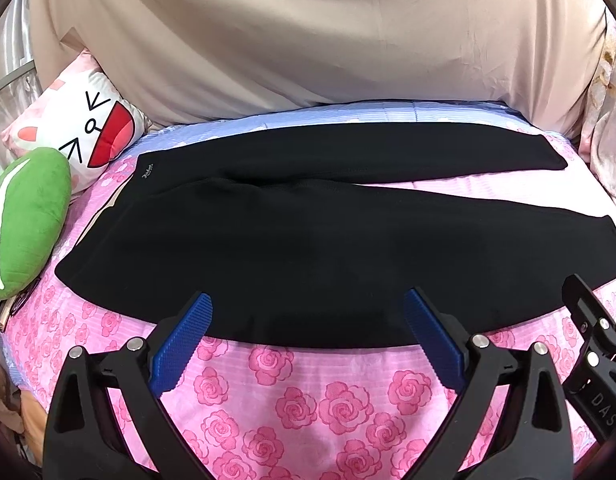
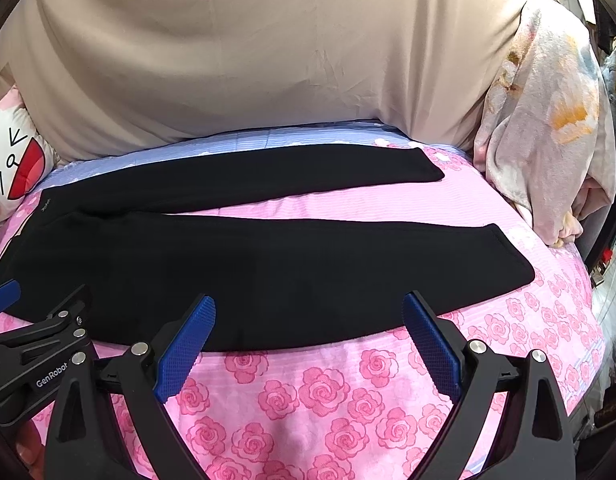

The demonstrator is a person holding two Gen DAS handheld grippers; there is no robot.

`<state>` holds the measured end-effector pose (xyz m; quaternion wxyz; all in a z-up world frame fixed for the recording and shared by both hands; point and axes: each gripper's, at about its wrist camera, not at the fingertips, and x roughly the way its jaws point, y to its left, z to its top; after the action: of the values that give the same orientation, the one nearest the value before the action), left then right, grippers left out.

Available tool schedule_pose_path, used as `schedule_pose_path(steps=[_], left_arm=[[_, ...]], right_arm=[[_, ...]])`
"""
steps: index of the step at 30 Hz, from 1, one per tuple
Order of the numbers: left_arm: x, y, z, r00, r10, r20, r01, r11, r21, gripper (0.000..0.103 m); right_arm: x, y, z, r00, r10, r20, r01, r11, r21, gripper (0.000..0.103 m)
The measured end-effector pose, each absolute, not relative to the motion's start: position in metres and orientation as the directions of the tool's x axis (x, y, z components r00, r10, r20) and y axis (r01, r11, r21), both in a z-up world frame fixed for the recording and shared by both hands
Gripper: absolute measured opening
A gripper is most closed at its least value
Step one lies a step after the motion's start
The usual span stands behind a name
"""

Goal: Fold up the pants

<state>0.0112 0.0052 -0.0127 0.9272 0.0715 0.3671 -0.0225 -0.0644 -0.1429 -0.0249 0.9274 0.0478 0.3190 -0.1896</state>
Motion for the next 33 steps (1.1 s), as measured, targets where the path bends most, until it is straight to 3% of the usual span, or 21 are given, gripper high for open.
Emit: schedule_pose_path(steps=[33], left_arm=[[0.04, -0.011, -0.016, 0.713, 0.025, -0.701, 0.093, 0.987, 0.13, 0.095]], right_arm=[[-0.035, -0.156, -0.027, 0.714, -0.307, -0.629, 0.378, 0.926, -0.022, 0.093]])
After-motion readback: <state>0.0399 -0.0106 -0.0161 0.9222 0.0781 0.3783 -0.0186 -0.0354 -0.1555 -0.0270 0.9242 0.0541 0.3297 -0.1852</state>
